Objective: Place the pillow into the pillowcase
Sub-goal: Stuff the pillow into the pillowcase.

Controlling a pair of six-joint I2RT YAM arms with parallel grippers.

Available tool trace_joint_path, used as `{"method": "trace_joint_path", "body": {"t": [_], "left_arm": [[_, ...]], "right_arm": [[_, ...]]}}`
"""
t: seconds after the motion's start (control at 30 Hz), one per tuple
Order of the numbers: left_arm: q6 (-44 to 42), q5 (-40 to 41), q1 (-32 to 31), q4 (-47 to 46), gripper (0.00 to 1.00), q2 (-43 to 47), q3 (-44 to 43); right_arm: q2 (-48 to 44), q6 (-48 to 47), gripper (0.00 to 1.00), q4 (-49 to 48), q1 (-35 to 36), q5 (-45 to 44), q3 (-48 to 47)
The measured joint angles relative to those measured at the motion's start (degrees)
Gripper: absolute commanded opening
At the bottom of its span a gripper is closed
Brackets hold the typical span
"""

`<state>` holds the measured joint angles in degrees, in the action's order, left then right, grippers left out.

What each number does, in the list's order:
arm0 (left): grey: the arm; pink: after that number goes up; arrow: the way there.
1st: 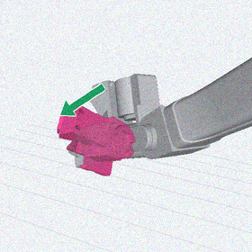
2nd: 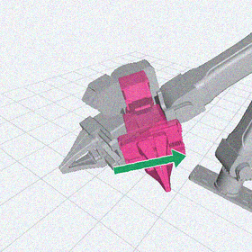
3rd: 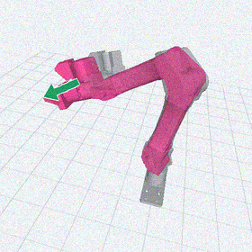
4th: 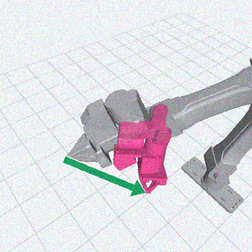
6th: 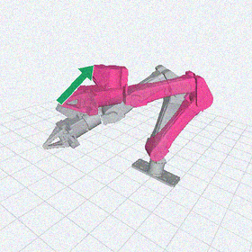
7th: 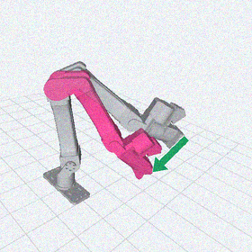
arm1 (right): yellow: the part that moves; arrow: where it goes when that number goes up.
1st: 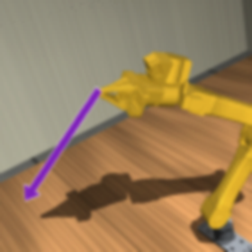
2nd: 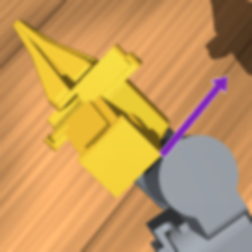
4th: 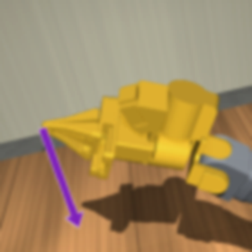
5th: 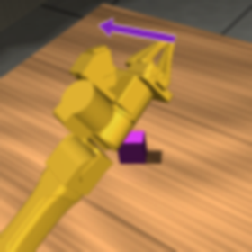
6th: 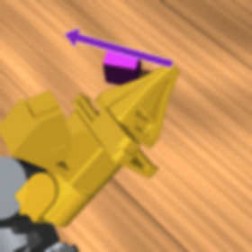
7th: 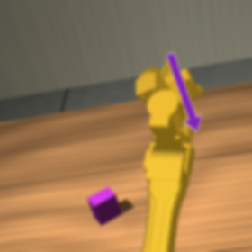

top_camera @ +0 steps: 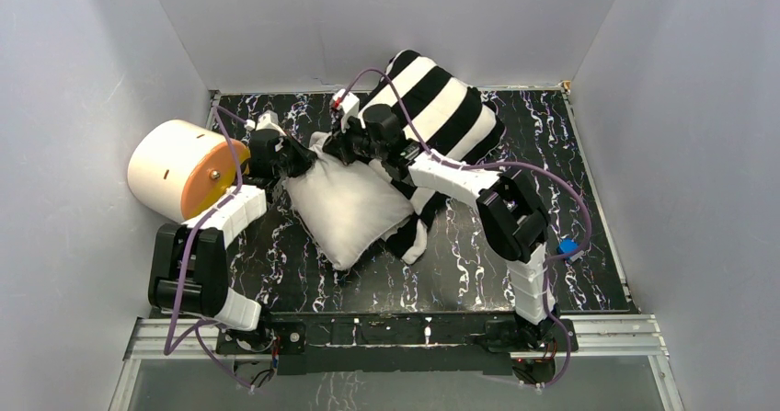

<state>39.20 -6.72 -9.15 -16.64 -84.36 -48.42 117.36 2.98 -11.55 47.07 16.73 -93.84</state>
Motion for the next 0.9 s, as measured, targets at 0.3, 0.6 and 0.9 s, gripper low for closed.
{"method": "trace_joint_path", "body": {"t": [0.3,0.6,0.9], "left_arm": [[1.4,-0.2,0.0,-0.3,0.15,0.4,0.3],[-10.5,-2.2,-1.5,10.4,0.56,18.1,0.2],[-35.7,-12.3,-4.1,19.0,0.63,32.0,-1.2]], "right_arm": [[-3.8,7.3,0.24,-8.2,1.7,-10.6,5.8],[-25.3,4.0,0.67,4.7,5.4,-10.5,23.0],[-50.0,5.0,0.76,12.4,-3.5,-14.2,39.4]]}}
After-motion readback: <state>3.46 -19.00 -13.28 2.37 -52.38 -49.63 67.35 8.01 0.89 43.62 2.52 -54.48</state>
